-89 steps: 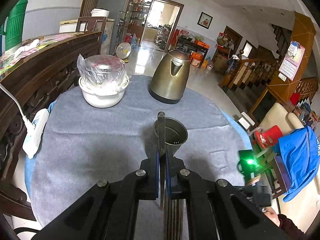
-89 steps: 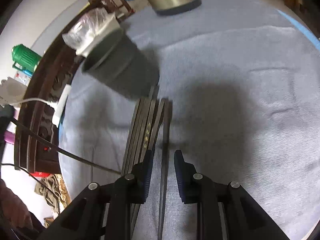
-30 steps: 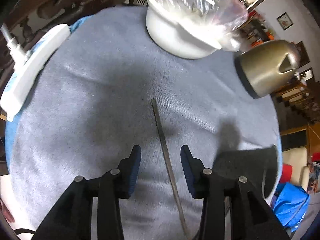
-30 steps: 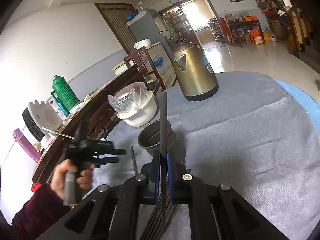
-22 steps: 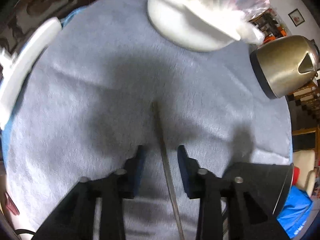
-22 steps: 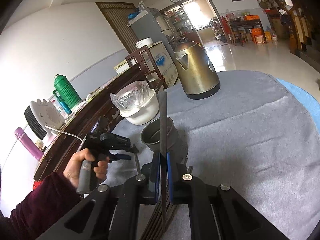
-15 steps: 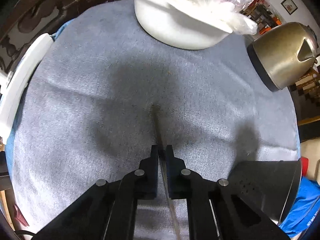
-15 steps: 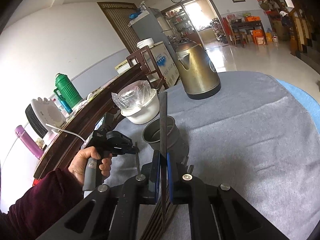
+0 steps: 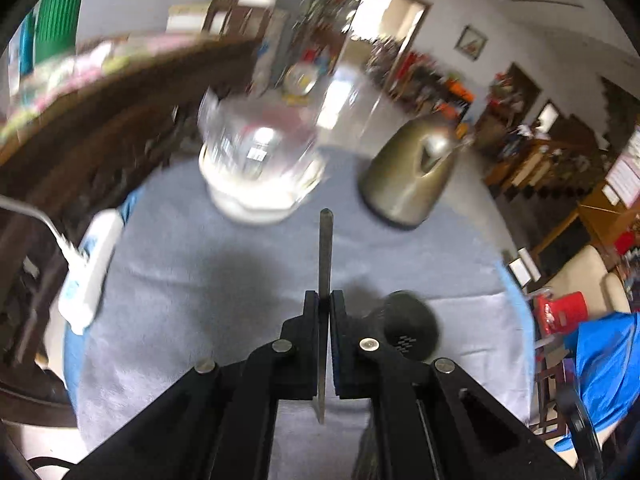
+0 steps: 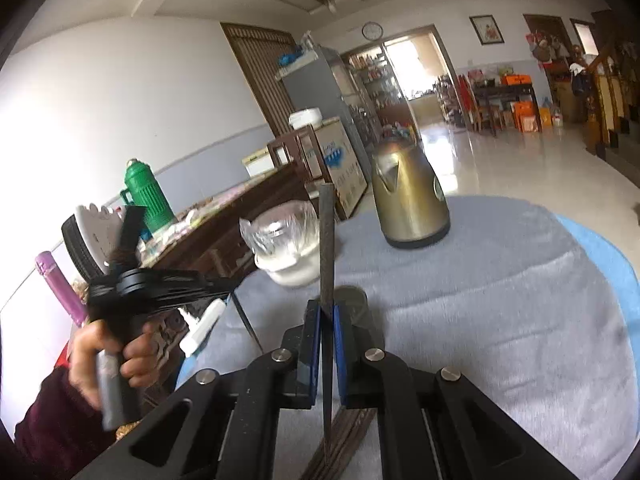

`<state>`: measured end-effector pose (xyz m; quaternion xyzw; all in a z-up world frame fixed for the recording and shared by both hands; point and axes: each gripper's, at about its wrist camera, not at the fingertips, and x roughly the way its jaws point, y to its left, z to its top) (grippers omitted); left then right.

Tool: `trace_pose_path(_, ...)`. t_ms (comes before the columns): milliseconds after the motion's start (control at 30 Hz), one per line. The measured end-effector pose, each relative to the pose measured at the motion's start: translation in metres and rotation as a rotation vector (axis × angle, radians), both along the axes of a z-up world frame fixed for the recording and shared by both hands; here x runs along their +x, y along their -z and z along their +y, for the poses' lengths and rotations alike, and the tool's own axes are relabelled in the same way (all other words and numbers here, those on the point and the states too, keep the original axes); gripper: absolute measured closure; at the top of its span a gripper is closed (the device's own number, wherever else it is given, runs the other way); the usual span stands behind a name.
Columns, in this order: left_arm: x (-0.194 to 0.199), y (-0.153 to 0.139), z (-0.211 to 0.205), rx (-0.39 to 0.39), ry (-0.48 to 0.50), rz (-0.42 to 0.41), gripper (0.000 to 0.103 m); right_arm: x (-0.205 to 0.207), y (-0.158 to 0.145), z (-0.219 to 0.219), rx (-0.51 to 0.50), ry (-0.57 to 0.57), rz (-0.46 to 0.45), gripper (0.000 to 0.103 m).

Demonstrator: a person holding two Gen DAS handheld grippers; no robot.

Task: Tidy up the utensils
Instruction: 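Lower both chopsticks into the grey holder and open both tools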

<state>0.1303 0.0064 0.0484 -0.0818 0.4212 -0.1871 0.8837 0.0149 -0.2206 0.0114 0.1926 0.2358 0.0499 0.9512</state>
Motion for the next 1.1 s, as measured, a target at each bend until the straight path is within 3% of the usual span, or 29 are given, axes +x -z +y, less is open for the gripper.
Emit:
trace_pose_path(333,-0.026,-0.074,0.009,-0.092,0.049,-0.156,0.098,0.024,-0.032,-0.002,0.014,0.043,-0.098,0.096)
trace_pose_path(533,-0.039,-0.106,0.009,-0.128,0.020,-0.328,0.098,0.037,-0.052,-0.009,0.043,0.123,-0.212,0.096)
trace_pose_path(667,-0.041,-0.108,0.002,-0.172,-0.003,-0.431,0.098,0.049,-0.059,-0.010,0.039,0.195,-0.285,0.096)
trace_pose_path(800,-0.033,-0.084,-0.019,-0.119,-0.030,-0.490,0.098,0.070,-0.052,0.003,-0.048,0.237,-0.295,0.096)
trace_pose_path(867,-0.027,-0.069,-0.029,-0.073,-0.035,-0.479,0.098,0.085,-0.042,0.015,-0.106,0.213,-0.251,0.096)
trace_pose_path(967,-0.007,-0.034,-0.043,-0.052,0.036,-0.355,0.098,0.100,-0.025,0.028,-0.168,0.151,-0.162,0.094)
trace_pose_path(1067,0.005,-0.010,-0.038,-0.065,0.067,-0.229,0.098,0.098,-0.012,0.023,-0.105,0.090,-0.085,0.092)
trace_pose_path(1100,0.005,-0.006,-0.029,-0.091,0.057,-0.204,0.097,0.092,-0.010,0.018,-0.076,0.083,-0.073,0.084)
